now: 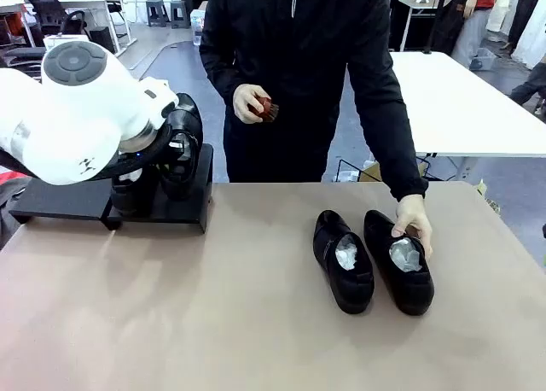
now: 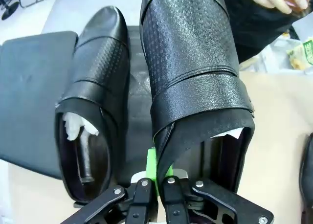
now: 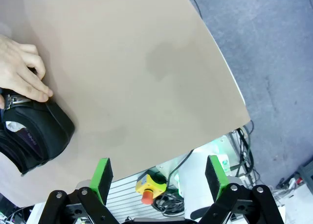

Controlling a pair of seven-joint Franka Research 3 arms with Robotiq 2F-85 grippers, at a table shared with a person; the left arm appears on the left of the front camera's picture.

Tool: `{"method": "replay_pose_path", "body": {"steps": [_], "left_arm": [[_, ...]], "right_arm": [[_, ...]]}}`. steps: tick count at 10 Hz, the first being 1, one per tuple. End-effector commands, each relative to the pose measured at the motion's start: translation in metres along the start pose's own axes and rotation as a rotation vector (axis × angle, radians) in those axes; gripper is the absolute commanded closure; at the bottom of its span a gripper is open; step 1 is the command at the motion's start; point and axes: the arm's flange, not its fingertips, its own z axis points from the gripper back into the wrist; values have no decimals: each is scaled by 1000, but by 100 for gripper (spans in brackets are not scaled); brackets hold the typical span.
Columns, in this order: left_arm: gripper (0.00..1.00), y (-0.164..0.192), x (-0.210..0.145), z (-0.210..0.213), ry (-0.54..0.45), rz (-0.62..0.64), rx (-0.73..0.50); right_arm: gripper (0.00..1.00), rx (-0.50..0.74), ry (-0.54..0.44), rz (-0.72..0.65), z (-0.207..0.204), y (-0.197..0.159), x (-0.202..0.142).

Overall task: Organize the shoes by placing them on the stand.
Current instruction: Place the Shoe from the middle of the table onto the Shoes Stand.

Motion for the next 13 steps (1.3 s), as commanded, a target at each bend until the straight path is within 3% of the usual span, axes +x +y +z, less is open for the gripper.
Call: {"method": "replay_pose_path", "body": {"steps": [1, 6, 9, 11, 13], "left_arm": [[100, -6, 0, -9, -20, 20, 13], [100, -11, -12, -28, 25, 1, 30], [100, -12, -16, -40, -16, 12, 34], [100, -10, -18, -43, 30, 17, 71], [61, -11, -17, -43, 14, 8, 73]], "right_arm": [[0, 0, -3, 14, 1, 4, -2], [0, 0, -3, 14, 1, 4, -2], [0, 0, -3, 14, 1, 4, -2], [0, 0, -3, 14, 1, 4, -2], [0, 0, -3, 14, 1, 4, -2]]}}
